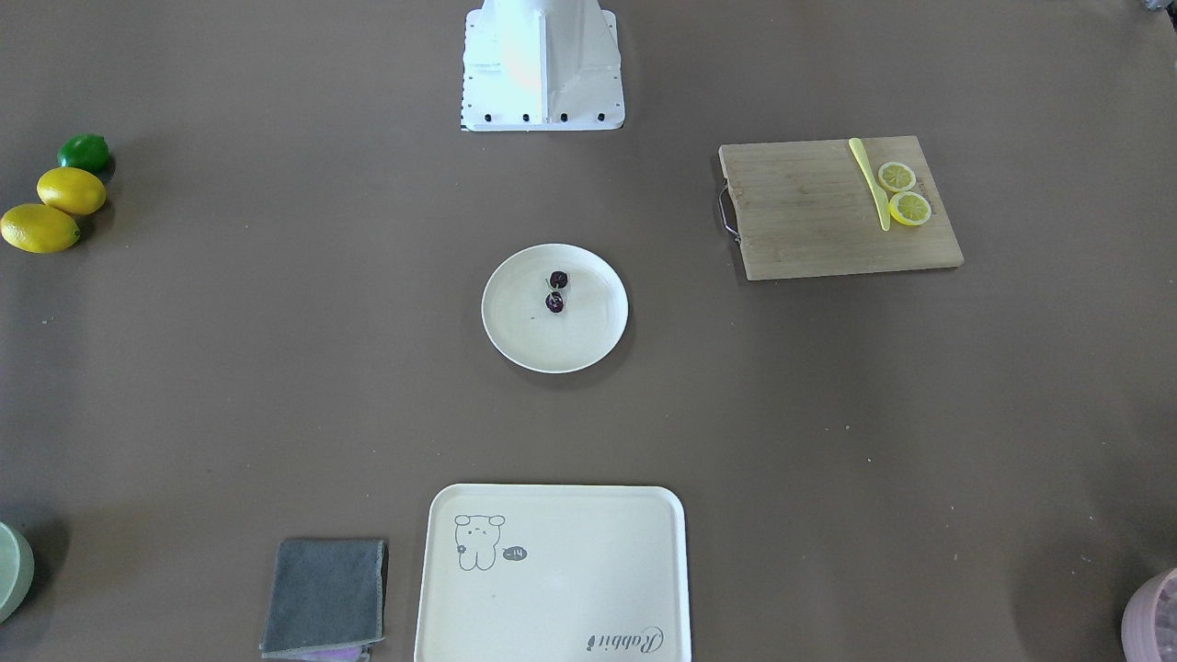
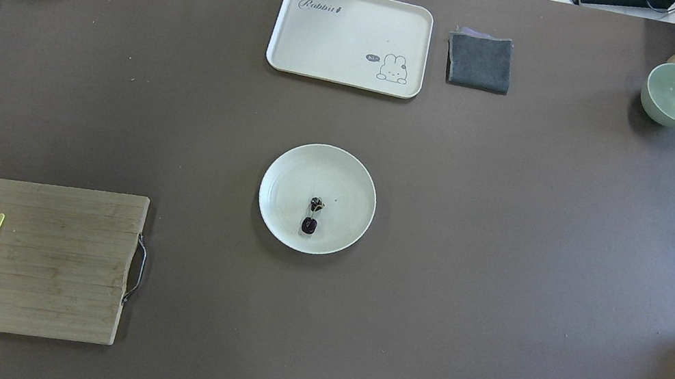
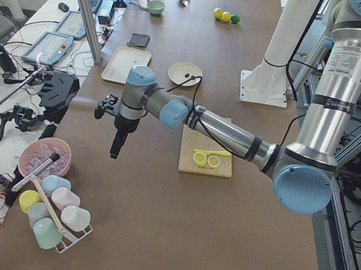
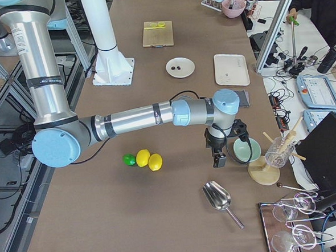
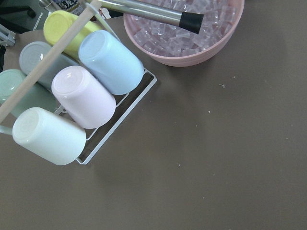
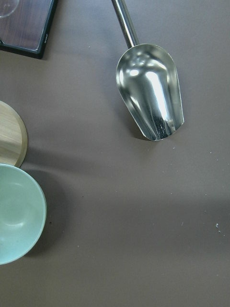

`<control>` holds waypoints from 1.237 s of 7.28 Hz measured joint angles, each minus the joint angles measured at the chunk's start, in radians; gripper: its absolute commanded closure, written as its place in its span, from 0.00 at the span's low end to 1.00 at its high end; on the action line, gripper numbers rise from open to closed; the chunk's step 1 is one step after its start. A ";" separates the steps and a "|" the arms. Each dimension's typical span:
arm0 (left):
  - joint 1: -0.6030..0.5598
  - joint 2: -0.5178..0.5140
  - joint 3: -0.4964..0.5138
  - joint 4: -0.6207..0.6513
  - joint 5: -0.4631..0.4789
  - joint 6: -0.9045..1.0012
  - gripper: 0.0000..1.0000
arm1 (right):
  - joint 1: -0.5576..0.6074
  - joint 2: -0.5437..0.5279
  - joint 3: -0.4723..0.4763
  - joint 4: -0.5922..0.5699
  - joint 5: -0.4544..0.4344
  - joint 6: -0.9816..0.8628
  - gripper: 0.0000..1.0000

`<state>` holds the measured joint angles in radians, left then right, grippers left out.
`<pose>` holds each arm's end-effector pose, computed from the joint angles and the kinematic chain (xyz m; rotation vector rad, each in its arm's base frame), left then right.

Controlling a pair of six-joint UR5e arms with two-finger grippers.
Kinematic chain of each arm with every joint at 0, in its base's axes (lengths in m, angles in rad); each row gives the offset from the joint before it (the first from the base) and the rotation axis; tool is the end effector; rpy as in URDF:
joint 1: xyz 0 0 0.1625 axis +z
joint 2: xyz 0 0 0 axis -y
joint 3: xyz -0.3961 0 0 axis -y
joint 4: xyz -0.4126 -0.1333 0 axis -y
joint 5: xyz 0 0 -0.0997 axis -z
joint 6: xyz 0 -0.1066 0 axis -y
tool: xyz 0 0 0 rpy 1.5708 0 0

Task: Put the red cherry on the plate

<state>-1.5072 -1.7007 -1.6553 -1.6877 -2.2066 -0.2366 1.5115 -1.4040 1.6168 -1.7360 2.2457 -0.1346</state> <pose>-0.0332 -0.5799 0.5161 0.2222 0.6705 -0.0604 0.0326 -0.5755 0.5444 0.0713 -0.6738 -0.2025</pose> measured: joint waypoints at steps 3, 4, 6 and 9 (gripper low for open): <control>-0.042 0.011 0.076 -0.013 -0.064 0.080 0.02 | 0.000 -0.014 -0.006 0.004 0.010 0.009 0.00; -0.043 0.012 0.080 -0.015 -0.066 0.084 0.02 | 0.000 -0.016 -0.009 0.005 0.012 0.009 0.00; -0.043 0.011 0.085 -0.016 -0.066 0.086 0.02 | 0.000 -0.017 -0.014 0.006 0.017 0.013 0.00; -0.041 0.004 0.090 -0.015 -0.065 0.086 0.02 | 0.001 -0.016 -0.015 0.006 0.026 0.015 0.00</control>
<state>-1.5481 -1.6970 -1.5654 -1.7032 -2.2719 -0.1503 1.5121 -1.4205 1.6022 -1.7303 2.2716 -0.1197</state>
